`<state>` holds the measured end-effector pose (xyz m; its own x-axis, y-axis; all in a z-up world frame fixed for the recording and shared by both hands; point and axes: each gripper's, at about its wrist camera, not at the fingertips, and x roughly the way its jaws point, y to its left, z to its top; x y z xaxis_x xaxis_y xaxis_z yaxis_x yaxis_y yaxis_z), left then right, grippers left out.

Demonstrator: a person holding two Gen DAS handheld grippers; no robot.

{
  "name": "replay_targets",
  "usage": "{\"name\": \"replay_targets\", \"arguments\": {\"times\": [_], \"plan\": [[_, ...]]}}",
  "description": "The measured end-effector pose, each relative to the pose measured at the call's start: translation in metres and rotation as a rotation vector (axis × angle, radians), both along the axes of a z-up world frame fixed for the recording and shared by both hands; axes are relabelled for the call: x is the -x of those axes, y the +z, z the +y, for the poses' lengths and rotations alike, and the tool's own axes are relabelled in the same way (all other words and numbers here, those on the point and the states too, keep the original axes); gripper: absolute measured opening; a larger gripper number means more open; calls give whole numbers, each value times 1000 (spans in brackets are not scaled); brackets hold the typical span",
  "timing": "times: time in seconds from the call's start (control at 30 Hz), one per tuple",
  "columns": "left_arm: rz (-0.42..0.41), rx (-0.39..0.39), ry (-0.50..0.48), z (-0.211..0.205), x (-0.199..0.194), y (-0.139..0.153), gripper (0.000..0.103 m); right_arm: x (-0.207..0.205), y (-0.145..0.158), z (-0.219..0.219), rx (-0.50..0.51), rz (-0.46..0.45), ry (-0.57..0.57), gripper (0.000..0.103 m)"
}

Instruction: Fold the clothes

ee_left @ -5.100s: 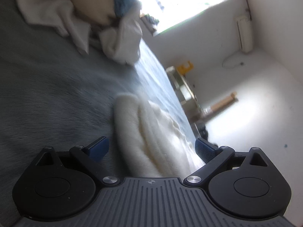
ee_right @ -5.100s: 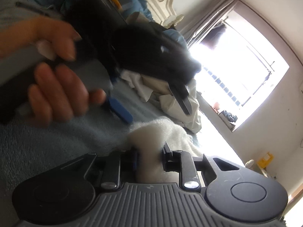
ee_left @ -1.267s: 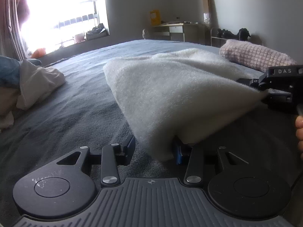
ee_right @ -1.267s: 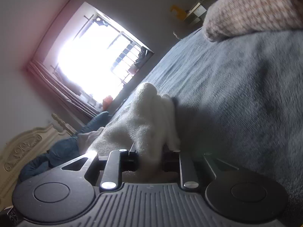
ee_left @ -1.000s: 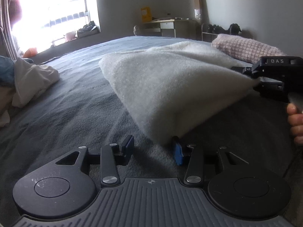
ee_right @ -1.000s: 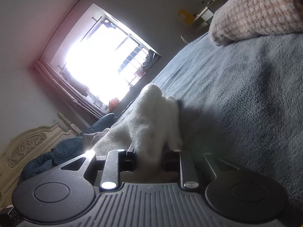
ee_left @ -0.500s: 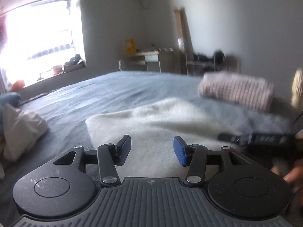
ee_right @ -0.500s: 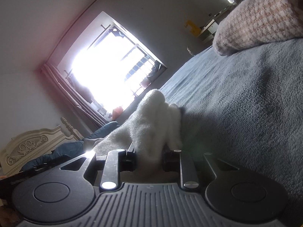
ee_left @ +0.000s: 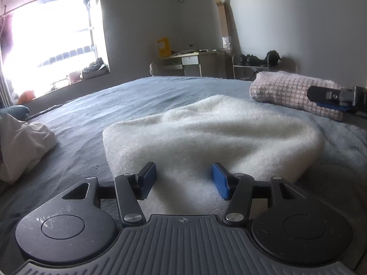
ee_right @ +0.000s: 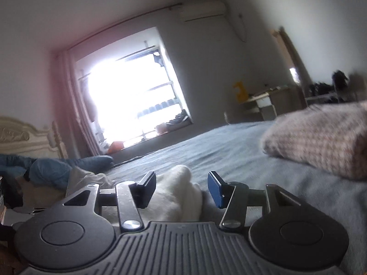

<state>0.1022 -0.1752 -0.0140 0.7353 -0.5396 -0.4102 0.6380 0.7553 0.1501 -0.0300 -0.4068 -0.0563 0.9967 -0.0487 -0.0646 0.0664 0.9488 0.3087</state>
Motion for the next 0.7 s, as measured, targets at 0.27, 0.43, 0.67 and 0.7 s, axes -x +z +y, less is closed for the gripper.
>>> {"name": "replay_targets", "arguments": {"times": [0.27,0.43,0.67,0.7], "plan": [[-14,-9,8,-4,3,-1,56,-79,-34,3,135,227,75,17],[-29,6,26,-2,6,-3,56,-74,-11,13,211,225,74,15],[-30,63,25,5,5,-6,56,-122,49,23,346,168,98,13],[-33,70,23,6,5,-7,56,-144,40,23,371,233,94,13]]}}
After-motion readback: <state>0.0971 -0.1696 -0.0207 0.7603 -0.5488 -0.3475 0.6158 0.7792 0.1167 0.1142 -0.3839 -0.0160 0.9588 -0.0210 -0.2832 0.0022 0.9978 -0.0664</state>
